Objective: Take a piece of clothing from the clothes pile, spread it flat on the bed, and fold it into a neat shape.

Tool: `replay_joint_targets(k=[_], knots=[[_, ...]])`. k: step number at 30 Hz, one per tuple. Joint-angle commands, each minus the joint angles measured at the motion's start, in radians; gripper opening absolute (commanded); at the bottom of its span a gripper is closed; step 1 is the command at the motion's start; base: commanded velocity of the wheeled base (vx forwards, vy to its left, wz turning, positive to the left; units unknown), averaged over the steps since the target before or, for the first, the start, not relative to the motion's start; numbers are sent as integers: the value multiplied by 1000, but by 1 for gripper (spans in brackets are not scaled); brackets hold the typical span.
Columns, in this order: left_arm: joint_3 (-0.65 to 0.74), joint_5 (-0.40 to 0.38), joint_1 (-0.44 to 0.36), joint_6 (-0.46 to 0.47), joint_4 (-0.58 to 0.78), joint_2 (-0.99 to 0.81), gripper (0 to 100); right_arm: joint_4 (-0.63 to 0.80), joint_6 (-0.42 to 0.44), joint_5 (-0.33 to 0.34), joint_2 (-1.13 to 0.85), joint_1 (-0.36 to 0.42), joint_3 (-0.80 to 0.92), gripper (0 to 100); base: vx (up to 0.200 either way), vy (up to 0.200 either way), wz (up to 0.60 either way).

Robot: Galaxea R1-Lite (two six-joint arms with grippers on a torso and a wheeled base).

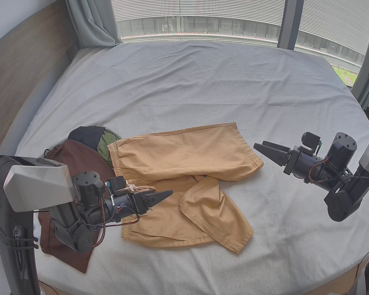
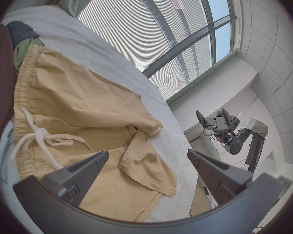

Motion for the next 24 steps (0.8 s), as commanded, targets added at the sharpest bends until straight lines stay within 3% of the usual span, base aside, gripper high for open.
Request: replay_joint_targets(k=[1,8,12,24], knots=[[-43,4,-18,-16,2,58,100,-1,2,0,3,-11,-2,100,0,0,0],[-73,10,-51,-36,2,115,100,-1,2,0,6,-11,-5,100,0,0,0],[-115,54,-73,-36,2,162,100,-1,2,0,7,-11,-9,100,0,0,0],[-145,57,-88,-76,3,202,100,-1,2,0,9,-12,-9,100,0,0,0]])
